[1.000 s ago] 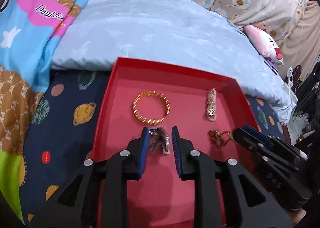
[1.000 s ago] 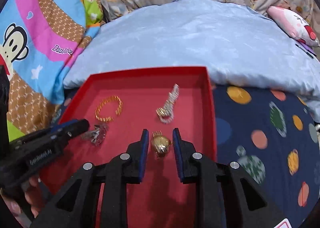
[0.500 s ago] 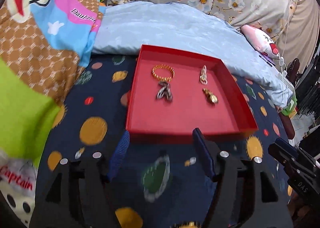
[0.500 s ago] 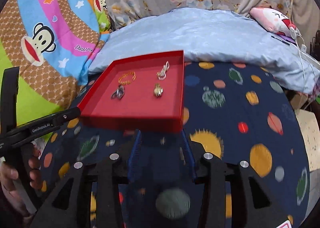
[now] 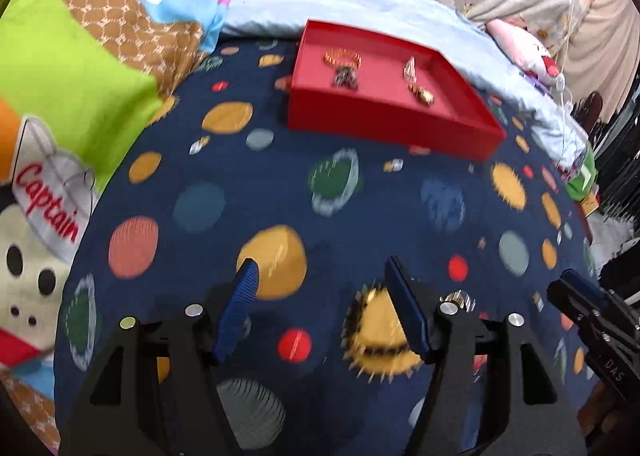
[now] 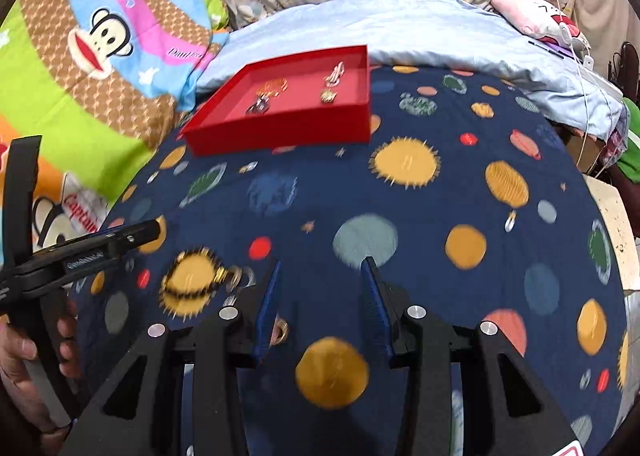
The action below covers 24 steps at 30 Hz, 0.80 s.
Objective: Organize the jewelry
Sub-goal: 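Lift both tools away from the red tray, then close the left tool on the dark bead bracelet while the right tool moves toward the silver necklace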
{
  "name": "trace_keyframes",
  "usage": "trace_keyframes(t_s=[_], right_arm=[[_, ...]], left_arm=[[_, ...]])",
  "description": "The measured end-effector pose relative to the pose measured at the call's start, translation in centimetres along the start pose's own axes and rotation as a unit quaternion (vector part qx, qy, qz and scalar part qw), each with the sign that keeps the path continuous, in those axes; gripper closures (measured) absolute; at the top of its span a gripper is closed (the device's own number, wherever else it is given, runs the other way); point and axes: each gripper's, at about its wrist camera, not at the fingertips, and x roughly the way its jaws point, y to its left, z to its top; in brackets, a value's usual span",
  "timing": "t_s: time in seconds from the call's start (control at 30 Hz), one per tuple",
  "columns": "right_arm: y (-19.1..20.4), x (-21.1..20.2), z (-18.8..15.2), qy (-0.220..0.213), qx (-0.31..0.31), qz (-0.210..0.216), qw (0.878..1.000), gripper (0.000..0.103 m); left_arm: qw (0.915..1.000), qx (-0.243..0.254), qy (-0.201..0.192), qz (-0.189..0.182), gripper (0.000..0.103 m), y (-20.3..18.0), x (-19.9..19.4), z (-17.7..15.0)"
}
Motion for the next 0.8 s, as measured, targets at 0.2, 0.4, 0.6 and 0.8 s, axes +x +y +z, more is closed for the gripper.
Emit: trace_keyframes(t_s=[0.2, 0.4, 0.6, 0.8], right_arm=[[1.4, -0.1, -2.3, 0.012, -0.013, 0.007, 1.0, 0.063], [1.4, 0.1, -3.4, 0.024, -0.006, 0.012, 1.0, 0.063], [1.4, 0.2, -3.6, 0.028, -0.004, 0.016, 0.999, 0.063], [1.4, 0.3, -3.7, 0.029, -0.001, 0.02, 0.999, 0.063]], left_arm=[[0.9999, -0.001, 0.015, 0.0, 0.04, 0.1, 0.1, -2.4], [0.9998, 0.005, 0.02, 0.001, 0.04, -0.6, 0.9, -3.0], [0.9996, 0.021, 0.01, 0.013, 0.041, -1.6, 1.6, -2.8], [0.9988, 0.036, 0.006, 0.034, 0.043, -2.6, 2.0, -2.7]])
